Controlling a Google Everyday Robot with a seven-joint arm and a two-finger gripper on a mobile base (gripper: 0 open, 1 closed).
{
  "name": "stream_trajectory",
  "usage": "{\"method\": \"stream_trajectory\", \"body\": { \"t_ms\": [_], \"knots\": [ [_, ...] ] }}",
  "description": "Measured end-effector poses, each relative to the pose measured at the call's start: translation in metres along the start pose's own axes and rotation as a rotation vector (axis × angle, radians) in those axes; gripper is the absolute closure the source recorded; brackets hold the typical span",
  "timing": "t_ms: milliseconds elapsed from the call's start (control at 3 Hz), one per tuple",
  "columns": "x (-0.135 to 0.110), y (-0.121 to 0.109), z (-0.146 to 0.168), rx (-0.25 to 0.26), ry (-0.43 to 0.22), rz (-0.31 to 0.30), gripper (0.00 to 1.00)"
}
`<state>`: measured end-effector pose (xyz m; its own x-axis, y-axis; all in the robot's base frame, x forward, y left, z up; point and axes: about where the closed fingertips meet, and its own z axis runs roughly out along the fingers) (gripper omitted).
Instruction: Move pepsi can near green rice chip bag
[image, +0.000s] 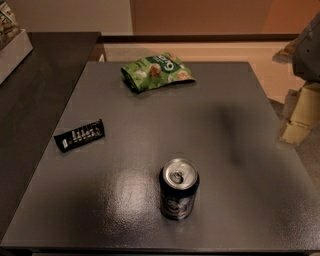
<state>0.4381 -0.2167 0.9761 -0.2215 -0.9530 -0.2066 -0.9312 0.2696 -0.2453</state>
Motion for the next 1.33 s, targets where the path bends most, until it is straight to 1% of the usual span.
{"method": "stream_trajectory", "body": {
  "t_ms": [333,667,1000,1333],
  "knots": [
    [0.000,0.000,0.000,0.000,0.000,0.000,0.00],
    [-0.010,0.012,0.005,-0.046,-0.050,-0.025,0.00],
    [-0.030,0.038,0.012,-0.116,-0.124,-0.071,0.00],
    [-0.051,0.071,0.021,-0.181,-0.197,-0.130,0.00]
  ]
}}
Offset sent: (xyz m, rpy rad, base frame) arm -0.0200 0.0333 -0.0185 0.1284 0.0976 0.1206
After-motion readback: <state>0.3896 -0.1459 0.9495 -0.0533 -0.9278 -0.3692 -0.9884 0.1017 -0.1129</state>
